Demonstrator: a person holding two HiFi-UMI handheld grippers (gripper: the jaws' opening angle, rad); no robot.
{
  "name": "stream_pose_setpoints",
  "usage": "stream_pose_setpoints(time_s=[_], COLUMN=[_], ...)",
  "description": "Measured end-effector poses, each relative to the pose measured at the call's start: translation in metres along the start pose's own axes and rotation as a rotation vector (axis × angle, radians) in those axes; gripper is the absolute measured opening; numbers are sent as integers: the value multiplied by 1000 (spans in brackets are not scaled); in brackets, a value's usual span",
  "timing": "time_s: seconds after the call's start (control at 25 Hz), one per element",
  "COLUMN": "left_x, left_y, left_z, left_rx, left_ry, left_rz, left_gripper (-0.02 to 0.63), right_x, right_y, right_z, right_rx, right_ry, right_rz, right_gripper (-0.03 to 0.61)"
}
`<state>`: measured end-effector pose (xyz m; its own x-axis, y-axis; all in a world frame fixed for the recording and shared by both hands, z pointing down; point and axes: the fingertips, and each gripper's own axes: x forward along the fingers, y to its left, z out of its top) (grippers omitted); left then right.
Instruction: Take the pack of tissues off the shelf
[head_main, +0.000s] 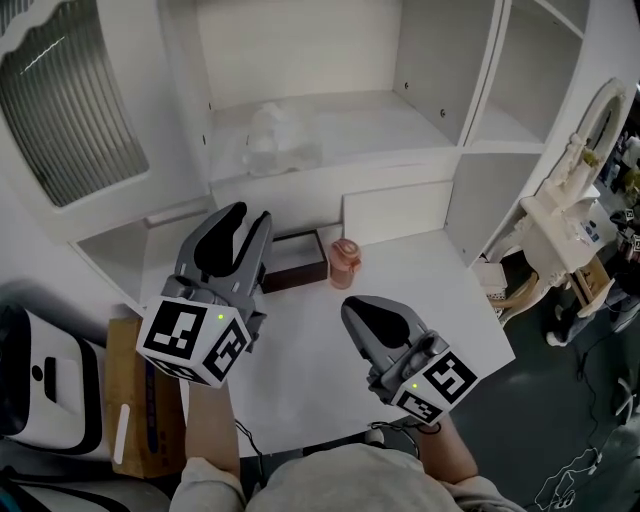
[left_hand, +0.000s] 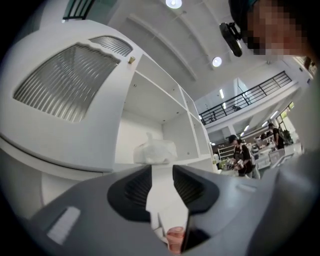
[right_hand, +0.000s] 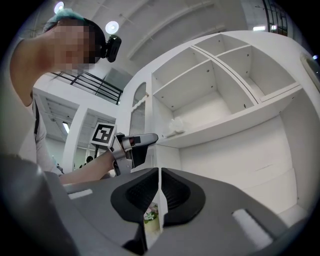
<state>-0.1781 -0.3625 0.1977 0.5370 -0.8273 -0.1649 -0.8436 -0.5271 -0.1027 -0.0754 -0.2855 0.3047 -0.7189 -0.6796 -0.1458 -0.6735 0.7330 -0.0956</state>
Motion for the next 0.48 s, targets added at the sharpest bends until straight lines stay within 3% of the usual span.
stream_pose_setpoints(time_s=[0.48], left_x=[33], left_y=[21], left_z=[21], left_rx=[6], left_ry=[-35], left_rz=[16], left_gripper=[175], right_x=[-3], right_y=[-13], right_z=[5], right_rx=[-22], right_ry=[-3], right_rz=[-49], right_gripper=[14])
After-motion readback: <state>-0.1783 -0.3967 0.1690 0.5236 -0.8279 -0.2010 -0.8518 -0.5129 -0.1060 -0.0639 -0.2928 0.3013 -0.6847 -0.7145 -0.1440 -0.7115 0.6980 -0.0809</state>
